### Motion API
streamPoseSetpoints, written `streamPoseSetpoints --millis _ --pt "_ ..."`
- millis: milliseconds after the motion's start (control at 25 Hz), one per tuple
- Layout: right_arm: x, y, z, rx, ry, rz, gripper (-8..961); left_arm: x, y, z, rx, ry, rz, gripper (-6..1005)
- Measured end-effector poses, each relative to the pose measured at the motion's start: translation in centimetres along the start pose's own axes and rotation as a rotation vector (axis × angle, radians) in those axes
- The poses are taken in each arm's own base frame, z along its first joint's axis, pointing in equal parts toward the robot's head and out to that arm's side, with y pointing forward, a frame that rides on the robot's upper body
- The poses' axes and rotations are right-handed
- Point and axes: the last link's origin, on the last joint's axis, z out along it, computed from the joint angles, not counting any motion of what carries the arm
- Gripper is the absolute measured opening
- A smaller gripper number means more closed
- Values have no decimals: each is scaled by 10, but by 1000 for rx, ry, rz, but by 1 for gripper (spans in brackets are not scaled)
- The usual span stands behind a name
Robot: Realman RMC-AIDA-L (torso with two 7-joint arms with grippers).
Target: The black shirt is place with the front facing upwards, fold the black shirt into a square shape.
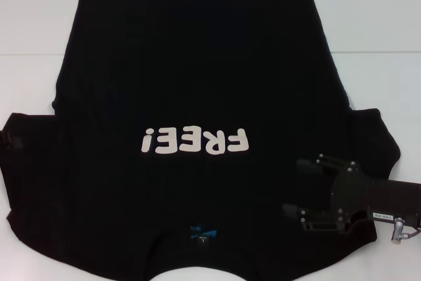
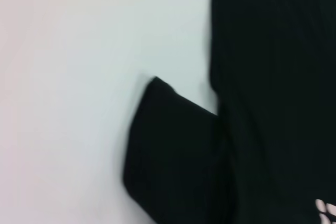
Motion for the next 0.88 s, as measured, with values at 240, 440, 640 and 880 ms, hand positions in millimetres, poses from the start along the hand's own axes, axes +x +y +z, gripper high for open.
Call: streamPoseSetpoints --millis 240,440,640,880 --pt "0 0 0 0 1 -1 922 1 -5 5 40 10 -3 882" --pt "0 0 0 0 1 -2 922 -1 -5 13 46 -4 -4 877" --pt "0 0 0 -1 0 -1 922 0 -5 15 52 5 -2 871" --pt "0 1 -1 -1 -1 0 921 -2 -5 18 52 5 -5 865"
